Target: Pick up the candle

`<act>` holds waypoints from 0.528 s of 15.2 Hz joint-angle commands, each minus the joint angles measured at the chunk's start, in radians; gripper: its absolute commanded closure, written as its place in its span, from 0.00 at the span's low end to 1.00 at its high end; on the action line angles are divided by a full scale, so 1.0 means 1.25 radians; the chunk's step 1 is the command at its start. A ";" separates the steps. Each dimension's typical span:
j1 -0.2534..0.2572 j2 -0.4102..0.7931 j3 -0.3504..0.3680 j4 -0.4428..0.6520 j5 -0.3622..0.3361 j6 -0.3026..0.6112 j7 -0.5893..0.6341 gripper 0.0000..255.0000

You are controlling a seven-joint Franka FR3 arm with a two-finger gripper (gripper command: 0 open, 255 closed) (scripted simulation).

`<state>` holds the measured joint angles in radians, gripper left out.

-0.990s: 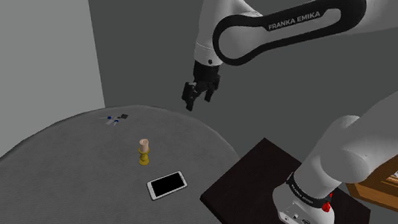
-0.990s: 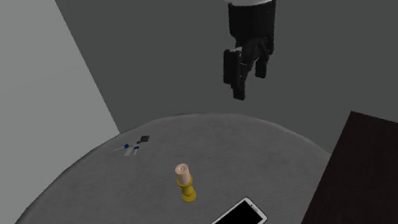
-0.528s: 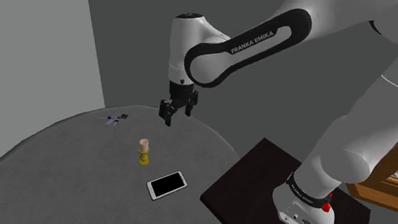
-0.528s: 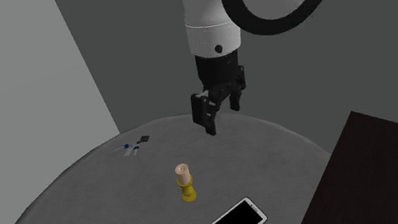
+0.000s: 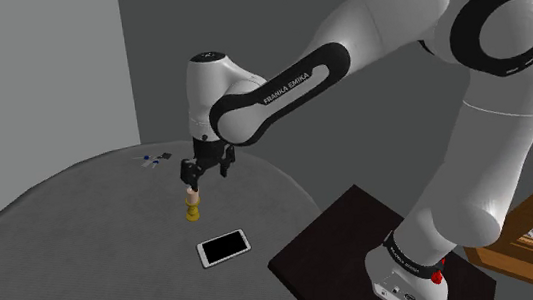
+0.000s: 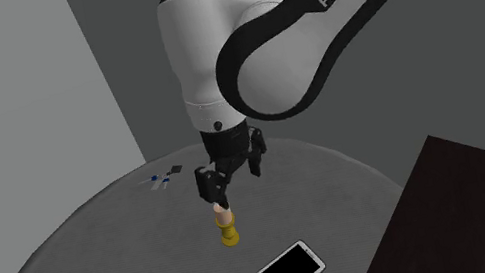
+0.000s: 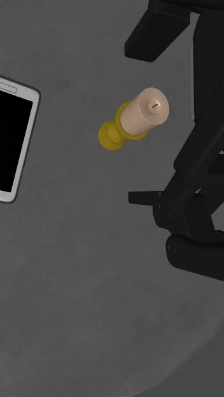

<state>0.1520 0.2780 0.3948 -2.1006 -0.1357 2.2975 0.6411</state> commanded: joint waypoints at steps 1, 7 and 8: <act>0.023 0.069 -0.007 0.049 -0.030 0.010 0.037 0.00; 0.053 0.158 -0.027 0.094 -0.065 0.043 0.072 0.00; 0.055 0.166 -0.030 0.094 -0.069 0.051 0.074 0.00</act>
<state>0.2184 0.4756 0.3612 -1.9823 -0.2169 2.3502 0.7306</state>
